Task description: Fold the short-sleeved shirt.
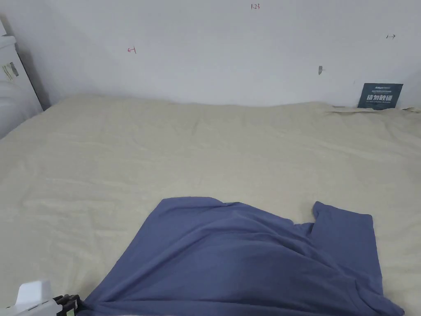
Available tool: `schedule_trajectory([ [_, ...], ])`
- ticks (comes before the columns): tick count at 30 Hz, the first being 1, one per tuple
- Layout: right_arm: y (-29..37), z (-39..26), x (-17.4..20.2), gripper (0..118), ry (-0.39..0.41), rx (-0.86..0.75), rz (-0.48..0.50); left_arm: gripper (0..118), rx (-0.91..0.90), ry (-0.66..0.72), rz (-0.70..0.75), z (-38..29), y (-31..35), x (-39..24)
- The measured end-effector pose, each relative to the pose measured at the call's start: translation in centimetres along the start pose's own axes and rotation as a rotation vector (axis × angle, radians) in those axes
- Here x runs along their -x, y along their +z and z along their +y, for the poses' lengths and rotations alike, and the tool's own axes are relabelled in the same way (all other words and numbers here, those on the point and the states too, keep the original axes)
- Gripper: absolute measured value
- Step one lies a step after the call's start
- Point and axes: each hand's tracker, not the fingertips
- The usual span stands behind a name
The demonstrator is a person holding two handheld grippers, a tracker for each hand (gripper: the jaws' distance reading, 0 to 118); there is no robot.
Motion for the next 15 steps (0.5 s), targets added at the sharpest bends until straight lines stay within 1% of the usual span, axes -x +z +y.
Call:
schedule_trajectory([
  [4,-0.7,-0.9,-0.7,11,-0.012,0.054,-0.034,0,0.056,-0.030,0.021,-0.6,-0.5,-0.3],
  [6,-1.4,-1.3,-0.3,11,-0.015,0.081,-0.055,0,0.087,-0.036,0.044,-0.6,-1.4,-0.8],
  [9,-2.4,-1.5,0.1,11,0.002,0.115,-0.089,0,0.146,-0.021,0.076,-0.7,-2.9,-1.1],
  [11,-2.5,-1.5,0.6,11,0.016,0.133,-0.108,0,0.218,0.013,0.090,-0.7,-4.0,-1.0],
  [12,-2.5,-1.5,0.8,12,0.014,0.131,-0.110,0,0.206,0.012,0.090,-0.7,-4.1,-1.1],
  [13,-2.4,-1.5,0.9,13,0.018,0.133,-0.116,5,0.209,0.014,0.095,-0.7,-4.1,-1.2],
  [14,-2.1,-1.3,1.4,17,0.021,0.132,-0.117,11,0.207,0.013,0.098,-0.7,-4.0,-1.4],
  [15,-1.9,-1.2,1.5,28,0.025,0.131,-0.115,21,0.202,0.008,0.101,-0.6,-3.8,-1.7],
])
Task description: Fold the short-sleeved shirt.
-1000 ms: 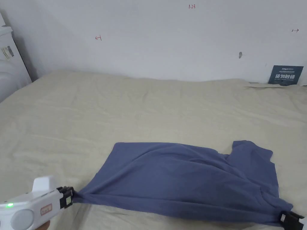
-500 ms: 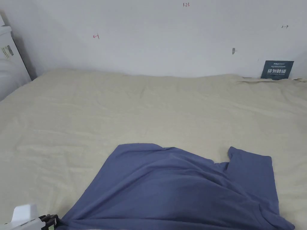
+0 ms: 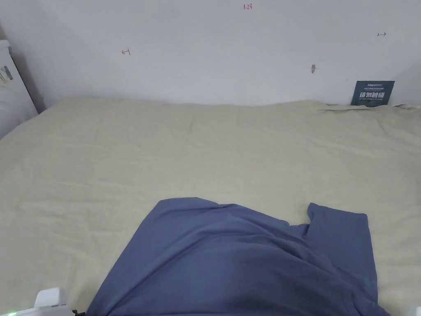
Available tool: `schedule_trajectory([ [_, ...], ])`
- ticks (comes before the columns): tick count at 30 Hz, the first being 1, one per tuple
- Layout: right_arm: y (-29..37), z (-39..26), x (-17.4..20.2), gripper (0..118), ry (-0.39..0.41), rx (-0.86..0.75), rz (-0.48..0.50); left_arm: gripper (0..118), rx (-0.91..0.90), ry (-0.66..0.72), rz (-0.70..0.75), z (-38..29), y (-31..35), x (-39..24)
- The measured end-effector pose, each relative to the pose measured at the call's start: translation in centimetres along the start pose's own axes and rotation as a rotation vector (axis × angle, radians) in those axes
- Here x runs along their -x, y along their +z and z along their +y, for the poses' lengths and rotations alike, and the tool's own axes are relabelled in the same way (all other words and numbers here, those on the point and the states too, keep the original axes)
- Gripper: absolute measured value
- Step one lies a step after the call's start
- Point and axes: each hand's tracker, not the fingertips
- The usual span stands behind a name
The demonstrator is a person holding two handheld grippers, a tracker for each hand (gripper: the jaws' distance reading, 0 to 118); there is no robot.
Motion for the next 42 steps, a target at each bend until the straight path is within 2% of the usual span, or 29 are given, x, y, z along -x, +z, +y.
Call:
schedule_trajectory([
  [2,0.8,0.3,0.3,66,0.004,-0.006,-0.003,65,-0.007,-0.016,0.009,0.2,0.5,-0.4],
  [4,1.5,1.0,0.2,85,0.011,-0.027,-0.003,105,-0.011,-0.023,0.001,0.7,1.2,-0.7],
  [5,2.3,1.3,0.4,86,0.015,-0.057,0.007,112,-0.020,-0.019,0.001,1.0,1.7,-1.0],
  [9,6.3,3.1,1.9,86,0.036,-0.208,0.050,112,-0.162,0.007,-0.029,2.8,4.7,-2.2],
  [14,11.4,5.4,3.7,86,0.063,-0.401,0.113,112,-0.393,-0.042,-0.025,5.3,9.5,-4.5],
  [19,15.3,6.4,5.5,86,0.131,-0.581,0.102,113,-0.563,-0.119,0.013,7.0,13.2,-7.1],
  [24,17.1,5.7,6.8,86,0.193,-0.737,0.058,105,-0.684,-0.140,-0.029,7.0,14.8,-9.3],
  [28,17.4,4.7,7.5,85,0.226,-0.816,0.030,87,-0.770,-0.127,-0.066,6.2,15.2,-10.8],
  [30,17.5,4.2,7.7,80,0.238,-0.843,0.014,75,-0.789,-0.120,-0.070,5.8,15.0,-11.5],
  [33,17.5,3.5,8.0,48,0.253,-0.872,0.010,37,-0.842,-0.124,-0.096,5.0,15.0,-12.4],
  [35,17.4,3.1,8.3,14,0.262,-0.890,-0.001,11,-0.867,-0.133,-0.121,4.5,15.0,-13.0],
  [36,17.4,2.9,8.4,0,0.266,-0.897,0.001,3,-0.874,-0.141,-0.128,4.2,14.9,-13.3],
  [39,17.4,2.3,8.6,0,0.277,-0.926,0.003,0,-0.897,-0.179,-0.218,3.4,14.8,-13.9],
  [42,17.5,1.9,8.4,0,0.277,-0.941,0.013,0,-0.907,-0.149,-0.217,2.8,14.7,-14.1],
])
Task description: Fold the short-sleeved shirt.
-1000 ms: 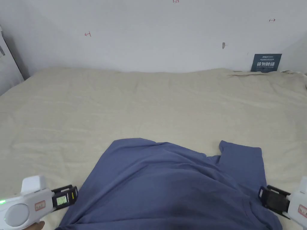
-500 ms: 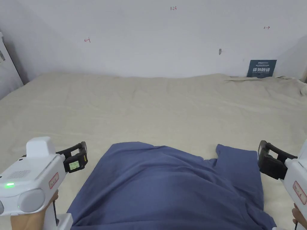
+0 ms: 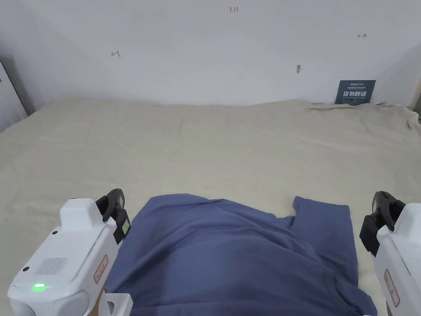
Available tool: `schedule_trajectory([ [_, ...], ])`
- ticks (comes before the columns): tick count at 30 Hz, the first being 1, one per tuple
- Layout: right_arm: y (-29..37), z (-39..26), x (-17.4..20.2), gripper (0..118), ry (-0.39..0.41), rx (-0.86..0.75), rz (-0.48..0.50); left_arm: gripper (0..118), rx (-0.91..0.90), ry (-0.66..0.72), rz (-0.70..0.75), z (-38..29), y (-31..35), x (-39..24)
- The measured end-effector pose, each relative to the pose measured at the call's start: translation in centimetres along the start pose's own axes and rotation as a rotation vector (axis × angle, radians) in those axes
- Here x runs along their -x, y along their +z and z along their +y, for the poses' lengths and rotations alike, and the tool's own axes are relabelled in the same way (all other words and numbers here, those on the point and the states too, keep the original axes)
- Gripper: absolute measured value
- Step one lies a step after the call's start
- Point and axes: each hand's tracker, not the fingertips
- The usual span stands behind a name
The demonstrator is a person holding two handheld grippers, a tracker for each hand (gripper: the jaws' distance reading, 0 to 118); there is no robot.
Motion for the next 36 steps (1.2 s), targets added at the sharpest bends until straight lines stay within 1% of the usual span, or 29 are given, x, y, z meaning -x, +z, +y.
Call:
schedule_trajectory([
  [4,-0.3,-0.1,0.0,0,0.011,0.003,-0.003,0,0.037,0.013,-0.008,-0.1,-0.8,-0.2],
  [6,-0.7,0.0,-0.1,0,0.002,0.011,0.002,0,0.058,0.009,-0.011,-0.2,-1.4,-0.1],
  [10,-1.7,-0.2,-0.1,0,-0.006,0.024,0.003,0,0.148,0.017,-0.040,-0.2,-3.8,0.3],
  [16,-4.4,-1.0,-0.2,0,-0.009,0.062,0.000,0,0.290,0.057,-0.089,0.0,-10.9,1.3],
  [19,-6.3,-1.6,-0.2,0,-0.004,0.085,-0.005,0,0.380,0.050,-0.114,-0.4,-15.8,2.0],
  [20,-7.1,-1.8,-0.2,0,-0.004,0.096,-0.007,2,0.407,0.051,-0.126,-0.5,-17.8,2.2],
  [21,-7.7,-2.0,-0.1,0,-0.007,0.106,-0.007,6,0.445,0.046,-0.126,-0.8,-19.6,2.4],
  [22,-8.3,-2.3,-0.1,0,-0.011,0.117,-0.007,13,0.485,0.042,-0.127,-1.0,-21.3,2.6],
  [23,-9.0,-2.7,-0.1,0,-0.013,0.129,-0.009,32,0.528,0.047,-0.128,-1.4,-23.3,2.7],
  [25,-10.3,-3.3,0.0,0,-0.014,0.152,-0.012,74,0.582,0.071,-0.118,-2.1,-26.6,3.2],
  [26,-10.8,-3.6,0.1,0,-0.014,0.163,-0.012,92,0.590,0.076,-0.119,-2.4,-28.2,3.4],
  [27,-11.4,-3.9,0.1,0,-0.014,0.171,-0.012,100,0.610,0.071,-0.114,-2.8,-29.6,3.5],
  [29,-12.3,-4.5,0.0,0,-0.026,0.188,-0.014,101,0.686,0.032,-0.083,-3.7,-32.4,3.6],
  [33,-13.7,-5.6,0.0,0,-0.046,0.222,-0.030,101,0.776,-0.049,-0.084,-5.7,-36.8,3.7],
  [36,-14.5,-6.2,0.0,0,-0.047,0.243,-0.040,96,0.844,-0.088,-0.076,-7.4,-39.2,3.5],
])
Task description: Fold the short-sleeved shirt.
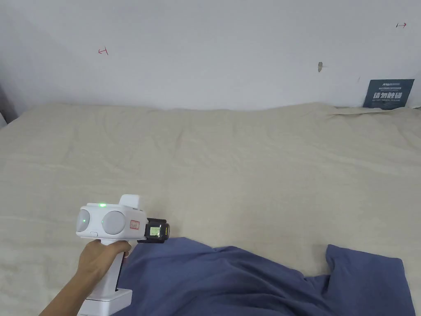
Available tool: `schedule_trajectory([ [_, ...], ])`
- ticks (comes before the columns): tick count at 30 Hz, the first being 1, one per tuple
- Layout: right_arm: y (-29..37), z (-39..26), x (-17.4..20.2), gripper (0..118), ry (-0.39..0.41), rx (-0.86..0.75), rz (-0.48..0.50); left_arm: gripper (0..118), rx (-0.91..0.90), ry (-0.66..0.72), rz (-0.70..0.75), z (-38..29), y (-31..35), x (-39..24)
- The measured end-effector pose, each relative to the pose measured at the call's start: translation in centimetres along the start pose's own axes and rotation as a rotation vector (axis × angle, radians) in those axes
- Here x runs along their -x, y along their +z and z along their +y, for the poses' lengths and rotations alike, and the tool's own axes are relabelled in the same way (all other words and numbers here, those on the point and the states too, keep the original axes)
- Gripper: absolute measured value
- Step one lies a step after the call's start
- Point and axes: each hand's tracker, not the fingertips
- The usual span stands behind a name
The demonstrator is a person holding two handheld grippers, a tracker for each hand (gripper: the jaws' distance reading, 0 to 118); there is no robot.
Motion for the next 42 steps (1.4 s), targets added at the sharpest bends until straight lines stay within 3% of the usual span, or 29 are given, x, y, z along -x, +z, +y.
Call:
schedule_trajectory([
  [5,-1.1,-0.9,-0.8,0,-0.003,0.023,-0.015,78,0.061,-0.071,0.040,-0.3,-2.9,-0.6],
  [8,-1.5,-1.1,-1.0,0,-0.005,0.037,-0.022,62,0.108,-0.045,0.016,-0.9,-3.8,-0.5],
  [12,-1.5,-1.3,-1.3,0,-0.001,0.051,-0.024,9,0.091,-0.020,-0.015,-1.0,-2.9,-0.4],
  [17,-1.8,-1.1,-1.9,0,-0.038,0.070,-0.024,5,0.071,-0.036,-0.030,-1.2,-1.7,-1.1],
  [21,-2.8,-0.4,-3.0,0,-0.119,0.116,0.005,5,-0.034,0.013,-0.092,-1.6,1.4,-0.8],
  [28,-8.7,-0.3,-5.3,2,-0.154,0.320,0.065,5,-0.182,0.028,-0.178,-3.0,9.4,-0.9],
  [30,-10.9,-0.8,-5.4,18,-0.131,0.381,0.066,5,-0.214,0.035,-0.190,-3.4,10.9,-0.9],
  [32,-13.1,-1.5,-5.5,63,-0.100,0.467,0.069,5,-0.219,0.038,-0.196,-3.6,12.2,-1.1],
  [34,-15.0,-2.5,-5.7,87,-0.113,0.513,0.058,5,-0.230,0.033,-0.197,-3.9,13.1,-1.2],
  [39,-17.7,-5.1,-6.0,87,-0.112,0.647,-0.002,5,-0.229,0.051,-0.210,-4.2,13.7,-1.0],
  [42,-18.2,-6.6,-5.9,78,-0.074,0.674,-0.018,5,-0.222,0.050,-0.204,-4.5,13.5,-1.0],
])
